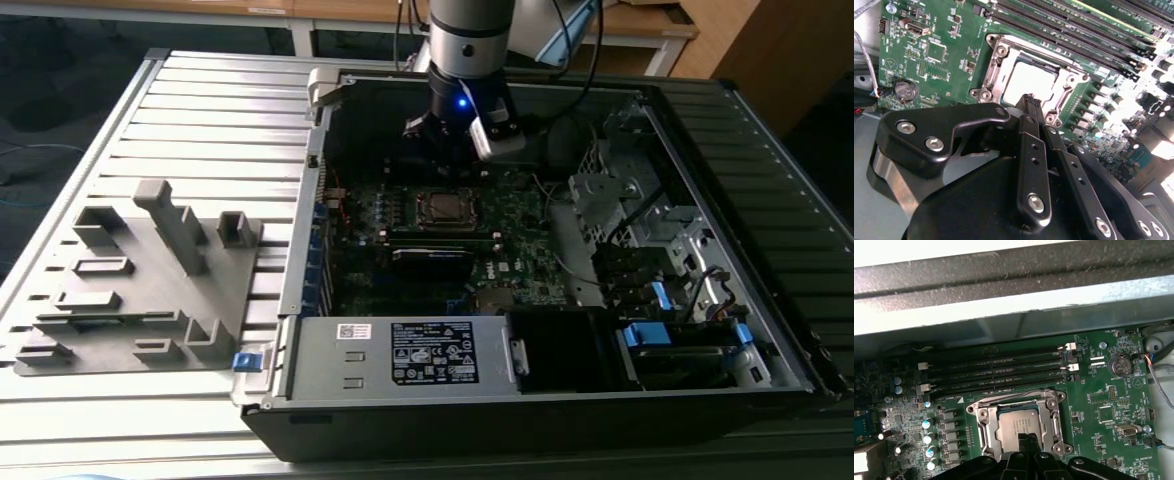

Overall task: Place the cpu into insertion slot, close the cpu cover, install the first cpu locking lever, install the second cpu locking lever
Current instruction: 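Install the second cpu locking lever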

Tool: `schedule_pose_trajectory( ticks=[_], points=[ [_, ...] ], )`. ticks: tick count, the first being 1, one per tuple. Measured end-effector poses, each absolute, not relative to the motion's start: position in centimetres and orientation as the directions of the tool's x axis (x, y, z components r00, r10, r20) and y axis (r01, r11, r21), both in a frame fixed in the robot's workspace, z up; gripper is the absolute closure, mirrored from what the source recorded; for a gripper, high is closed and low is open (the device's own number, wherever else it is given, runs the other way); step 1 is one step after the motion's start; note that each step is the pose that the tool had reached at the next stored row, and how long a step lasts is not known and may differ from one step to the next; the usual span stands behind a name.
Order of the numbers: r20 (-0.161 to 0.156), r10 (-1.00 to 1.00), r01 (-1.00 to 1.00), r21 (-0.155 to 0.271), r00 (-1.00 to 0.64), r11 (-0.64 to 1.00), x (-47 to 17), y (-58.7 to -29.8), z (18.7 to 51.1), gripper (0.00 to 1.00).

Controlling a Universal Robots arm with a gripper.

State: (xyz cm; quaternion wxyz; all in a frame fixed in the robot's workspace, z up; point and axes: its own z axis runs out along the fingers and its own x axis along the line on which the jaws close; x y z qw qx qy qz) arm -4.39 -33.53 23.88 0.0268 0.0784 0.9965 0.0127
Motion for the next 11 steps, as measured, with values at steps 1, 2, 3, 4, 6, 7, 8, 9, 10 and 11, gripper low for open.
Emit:
schedule_pose_trajectory(
  ticks=[1,2,3,4,6,7,8,9,10,11],
  points=[
    [-0.052,0.157,0.156,0.03,-0.986,0.987,-4.39,-33.53,23.88,0.89],
    [-0.052,0.157,0.156,0.03,-0.986,0.987,-4.39,-33.53,23.88,0.89],
    [-0.051,0.157,0.156,0.029,-0.986,0.987,-4.39,-33.53,23.9,0.89],
    [-0.051,0.157,0.156,0.029,-0.986,0.987,-4.39,-33.53,23.9,0.89],
    [-0.051,0.157,0.156,0.029,-0.986,0.987,-4.39,-33.53,23.9,0.89],
    [-0.051,0.157,0.156,0.029,-0.986,0.987,-4.39,-33.53,23.9,0.89],
    [-0.051,0.157,0.156,0.029,-0.986,0.987,-4.39,-33.53,23.9,0.89],
    [-0.051,0.157,0.156,0.029,-0.986,0.987,-4.39,-33.56,23.91,0.89],
    [-0.051,0.157,0.155,0.029,-0.986,0.987,-4.39,-33.61,23.91,0.89],
    [-0.051,0.157,0.155,0.029,-0.986,0.987,-4.39,-33.65,23.89,0.89]
  ],
)
